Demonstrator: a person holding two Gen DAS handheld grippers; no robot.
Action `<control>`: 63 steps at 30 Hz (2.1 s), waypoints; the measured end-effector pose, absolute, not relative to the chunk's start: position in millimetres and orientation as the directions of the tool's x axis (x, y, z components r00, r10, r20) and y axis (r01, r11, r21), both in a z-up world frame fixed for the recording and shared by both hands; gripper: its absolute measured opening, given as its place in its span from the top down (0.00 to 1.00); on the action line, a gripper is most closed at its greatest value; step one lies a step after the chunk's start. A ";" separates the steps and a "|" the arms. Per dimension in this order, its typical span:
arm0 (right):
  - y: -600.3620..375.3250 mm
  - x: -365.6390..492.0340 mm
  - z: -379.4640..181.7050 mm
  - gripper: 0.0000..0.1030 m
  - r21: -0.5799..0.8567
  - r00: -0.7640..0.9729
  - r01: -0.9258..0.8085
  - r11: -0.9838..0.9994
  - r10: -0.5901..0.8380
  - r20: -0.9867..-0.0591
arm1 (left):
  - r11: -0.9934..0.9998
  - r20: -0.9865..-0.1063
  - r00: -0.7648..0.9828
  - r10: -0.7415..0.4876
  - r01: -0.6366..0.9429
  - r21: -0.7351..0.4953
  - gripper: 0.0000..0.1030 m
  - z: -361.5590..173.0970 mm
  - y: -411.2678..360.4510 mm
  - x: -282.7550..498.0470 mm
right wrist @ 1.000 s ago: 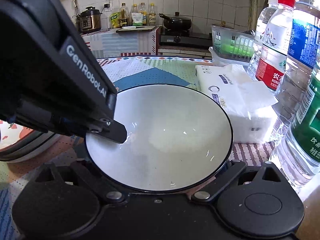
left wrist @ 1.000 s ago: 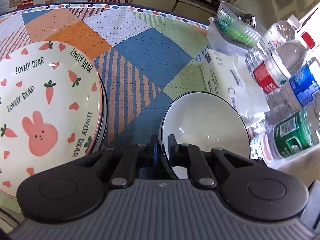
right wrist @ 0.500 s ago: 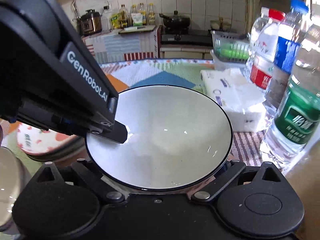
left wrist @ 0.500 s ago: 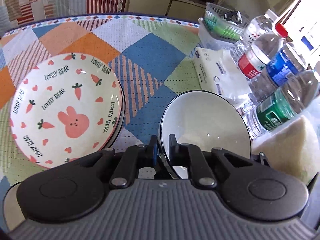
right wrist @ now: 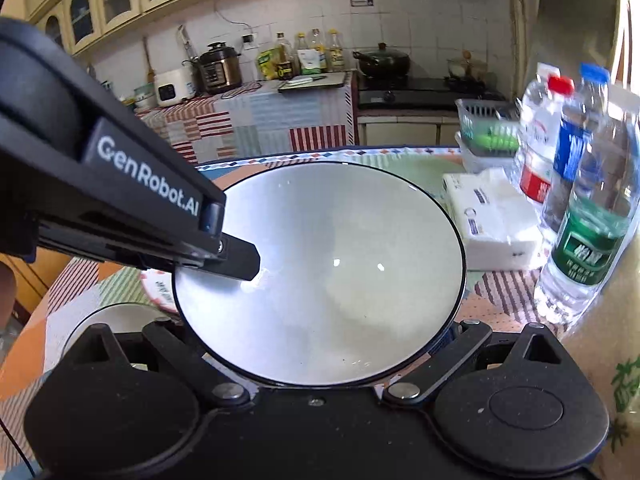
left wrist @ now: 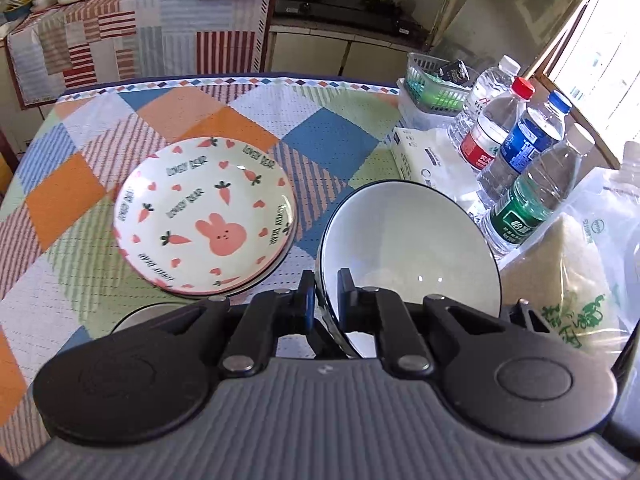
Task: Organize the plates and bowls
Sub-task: 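Lift the third bowl with both tools and carry it toward the nested bowls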
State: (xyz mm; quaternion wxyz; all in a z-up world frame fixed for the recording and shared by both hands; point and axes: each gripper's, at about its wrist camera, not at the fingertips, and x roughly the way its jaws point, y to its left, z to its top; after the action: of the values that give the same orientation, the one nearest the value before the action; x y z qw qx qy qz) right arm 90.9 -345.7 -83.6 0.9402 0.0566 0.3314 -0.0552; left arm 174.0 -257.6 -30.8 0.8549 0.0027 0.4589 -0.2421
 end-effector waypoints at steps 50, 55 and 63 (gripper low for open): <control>-241.9 86.6 -100.9 0.02 0.144 0.634 -0.302 0.942 0.311 -0.708 | 0.937 -0.878 0.385 -0.286 0.304 -0.172 0.87 -70.3 -125.8 160.2; -237.9 90.5 -103.7 0.02 0.133 0.610 -0.309 0.942 0.304 -0.732 | 0.942 -0.901 0.372 -0.225 0.319 -0.103 0.88 -75.2 -133.5 160.6; -227.7 92.6 -105.9 0.03 0.039 0.609 -0.320 0.947 0.237 -0.757 | 0.952 -0.908 0.359 -0.216 0.283 -0.114 0.88 -83.3 -129.8 168.0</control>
State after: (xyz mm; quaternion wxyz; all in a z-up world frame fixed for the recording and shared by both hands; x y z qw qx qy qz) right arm 92.6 -227.7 -105.9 0.8957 -0.0501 0.4136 0.1554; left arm 168.0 -129.8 -83.3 0.8236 0.0308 0.5457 -0.1513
